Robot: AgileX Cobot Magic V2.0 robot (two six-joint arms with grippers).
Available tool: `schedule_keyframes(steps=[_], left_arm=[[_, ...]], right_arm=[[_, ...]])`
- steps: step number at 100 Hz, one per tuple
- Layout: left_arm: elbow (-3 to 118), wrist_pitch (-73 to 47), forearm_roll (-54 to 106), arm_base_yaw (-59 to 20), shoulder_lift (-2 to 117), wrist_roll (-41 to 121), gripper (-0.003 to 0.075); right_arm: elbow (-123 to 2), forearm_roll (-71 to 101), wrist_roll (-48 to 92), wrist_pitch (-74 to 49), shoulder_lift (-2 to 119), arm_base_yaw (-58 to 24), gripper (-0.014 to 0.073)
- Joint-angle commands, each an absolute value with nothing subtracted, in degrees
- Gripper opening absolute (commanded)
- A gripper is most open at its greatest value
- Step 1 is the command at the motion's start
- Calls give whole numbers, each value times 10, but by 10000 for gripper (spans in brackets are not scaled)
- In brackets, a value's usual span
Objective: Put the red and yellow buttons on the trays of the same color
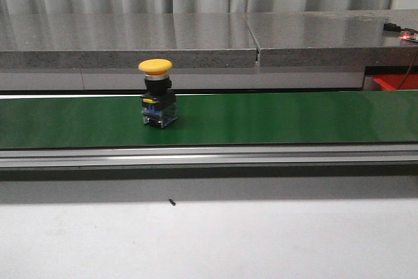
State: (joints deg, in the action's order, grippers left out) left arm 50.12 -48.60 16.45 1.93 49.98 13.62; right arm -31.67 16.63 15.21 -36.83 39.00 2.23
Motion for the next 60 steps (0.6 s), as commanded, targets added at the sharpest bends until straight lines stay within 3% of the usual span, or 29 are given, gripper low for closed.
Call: schedule_keyframes(steps=[1,36,60], left_arm=[[490,-445,171,15,457,136,-20],[407,-442,170,15,330,136,-20],[405,-454,170,15,319,136,-20]], right_arm=[[-365,180,157,-352,424,19,-92],[-503,187,160,-358,561,-68,-92],[-621,185,172,-383,662,-139,-90]])
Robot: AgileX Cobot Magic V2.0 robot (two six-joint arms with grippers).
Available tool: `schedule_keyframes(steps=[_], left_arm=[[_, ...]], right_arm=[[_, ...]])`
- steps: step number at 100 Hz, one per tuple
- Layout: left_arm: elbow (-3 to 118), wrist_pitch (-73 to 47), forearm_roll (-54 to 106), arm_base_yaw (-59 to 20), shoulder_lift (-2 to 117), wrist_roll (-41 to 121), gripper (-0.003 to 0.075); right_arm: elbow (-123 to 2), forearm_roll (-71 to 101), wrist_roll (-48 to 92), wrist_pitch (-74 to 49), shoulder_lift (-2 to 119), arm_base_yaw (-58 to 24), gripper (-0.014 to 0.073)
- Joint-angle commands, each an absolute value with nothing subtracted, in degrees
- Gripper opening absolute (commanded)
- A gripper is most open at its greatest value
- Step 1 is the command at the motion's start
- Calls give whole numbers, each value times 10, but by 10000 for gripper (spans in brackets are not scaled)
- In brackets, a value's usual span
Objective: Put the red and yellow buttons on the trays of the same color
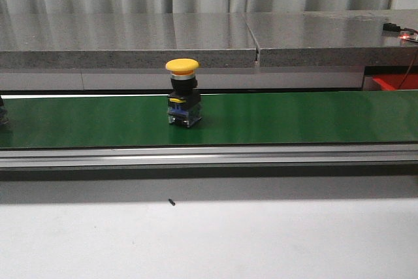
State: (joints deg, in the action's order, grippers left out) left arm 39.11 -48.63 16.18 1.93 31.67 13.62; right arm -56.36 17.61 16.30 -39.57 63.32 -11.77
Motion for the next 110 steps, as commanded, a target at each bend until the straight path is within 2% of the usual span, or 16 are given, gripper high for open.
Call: schedule_keyframes(steps=[1,11,18,25,37,41,47,88,110], left_arm=[[405,-454,170,15,319,136,-20],[405,-454,170,15,319,136,-20],[405,-454,170,15,319,136,-20],[405,-454,170,15,319,136,-20],[405,-454,170,15,319,136,-20],[405,-454,170,15,319,136,-20],[405,-454,170,15,319,136,-20],[405,-454,171,15,319,136,-20],[405,-454,171,15,319,136,-20]], right_arm=[[-624,185,172,-384,666,-140,-90],[-661,185,178,-393,708,-164,-69],[-687,185,184,-400,736,-181,6],[-709,185,186,-404,764,-195,129],[-740,185,186,-409,809,-208,405],[-749,185,186,-410,823,-208,476],[-762,185,186,-418,843,-208,534],[-825,192,336,-452,957,-208,543],[-825,213,378,-436,986,-208,459]])
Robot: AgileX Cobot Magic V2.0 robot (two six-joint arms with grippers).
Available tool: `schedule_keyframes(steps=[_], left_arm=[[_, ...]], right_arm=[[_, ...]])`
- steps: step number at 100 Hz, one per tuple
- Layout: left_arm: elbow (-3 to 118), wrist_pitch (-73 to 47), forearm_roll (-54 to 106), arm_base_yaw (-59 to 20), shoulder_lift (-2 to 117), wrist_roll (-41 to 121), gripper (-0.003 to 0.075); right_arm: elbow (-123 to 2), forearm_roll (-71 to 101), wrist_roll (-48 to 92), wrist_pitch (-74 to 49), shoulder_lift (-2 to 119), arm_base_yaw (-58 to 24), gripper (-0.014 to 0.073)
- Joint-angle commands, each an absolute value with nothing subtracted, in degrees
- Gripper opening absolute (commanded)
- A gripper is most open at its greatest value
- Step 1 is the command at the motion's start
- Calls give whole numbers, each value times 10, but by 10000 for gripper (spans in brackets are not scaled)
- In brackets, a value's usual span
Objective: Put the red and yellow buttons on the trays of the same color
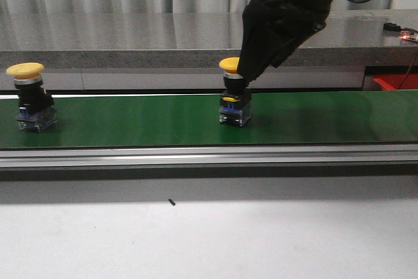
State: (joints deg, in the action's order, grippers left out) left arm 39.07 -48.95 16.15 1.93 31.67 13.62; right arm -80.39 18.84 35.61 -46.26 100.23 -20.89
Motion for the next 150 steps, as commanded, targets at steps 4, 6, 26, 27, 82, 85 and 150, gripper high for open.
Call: schedule_keyframes(steps=[4,6,26,27,82,85,150], left_arm=[[405,-454,171,15,319,136,-20],[405,-454,171,15,319,136,-20],[405,-454,171,15,319,136,-20],[405,-454,171,15,319,136,-20],[405,-454,171,15,319,136,-20],[405,-454,171,15,319,136,-20],[405,-454,171,15,319,136,-20]], right_arm=[[-825,220,386,-432,988,-208,449],[-825,224,388,-430,991,-208,445],[-826,245,406,-406,994,-208,312],[-826,245,406,-406,994,-208,302],[-809,265,389,-439,906,-131,64],[-805,265,384,-439,898,-118,64],[-680,269,349,-379,841,196,64]])
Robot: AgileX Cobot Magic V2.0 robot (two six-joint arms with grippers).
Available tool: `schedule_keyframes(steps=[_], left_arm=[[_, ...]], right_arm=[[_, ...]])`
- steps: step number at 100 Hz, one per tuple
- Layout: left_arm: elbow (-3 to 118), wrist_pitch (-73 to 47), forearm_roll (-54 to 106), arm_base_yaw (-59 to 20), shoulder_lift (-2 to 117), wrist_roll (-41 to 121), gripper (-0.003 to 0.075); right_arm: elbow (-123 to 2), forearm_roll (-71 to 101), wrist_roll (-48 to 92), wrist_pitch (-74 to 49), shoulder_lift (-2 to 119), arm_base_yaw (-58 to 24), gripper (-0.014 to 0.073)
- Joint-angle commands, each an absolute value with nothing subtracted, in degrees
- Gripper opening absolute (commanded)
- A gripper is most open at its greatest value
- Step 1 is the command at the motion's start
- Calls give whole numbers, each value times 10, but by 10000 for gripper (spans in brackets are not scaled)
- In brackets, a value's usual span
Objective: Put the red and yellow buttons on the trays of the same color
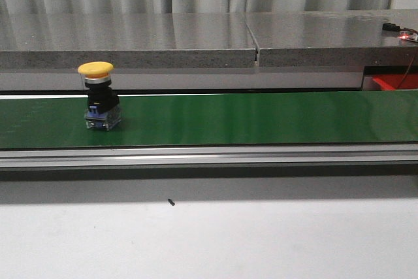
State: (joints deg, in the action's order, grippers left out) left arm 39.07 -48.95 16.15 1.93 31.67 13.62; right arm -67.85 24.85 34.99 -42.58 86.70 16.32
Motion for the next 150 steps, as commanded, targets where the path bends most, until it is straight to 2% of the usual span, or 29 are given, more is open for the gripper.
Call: schedule_keyframes(steps=[1,32,79,88,103,110,150], left_arm=[[405,-454,171,15,319,136,-20],[405,-454,171,15,319,136,-20],[405,-454,171,15,319,136,-20],[405,-454,171,15,319,136,-20],[405,-454,171,15,319,136,-20],[405,-454,171,15,319,136,-20],[405,-454,171,15,319,136,-20]], right_arm=[[-679,269,349,-377,841,202,64],[-613,277,347,-285,850,289,64],[-537,303,347,-216,897,291,73],[-537,306,347,-216,900,291,141],[-537,306,349,-211,900,291,429],[-537,307,349,-211,900,291,511],[-537,314,357,-216,870,286,525]])
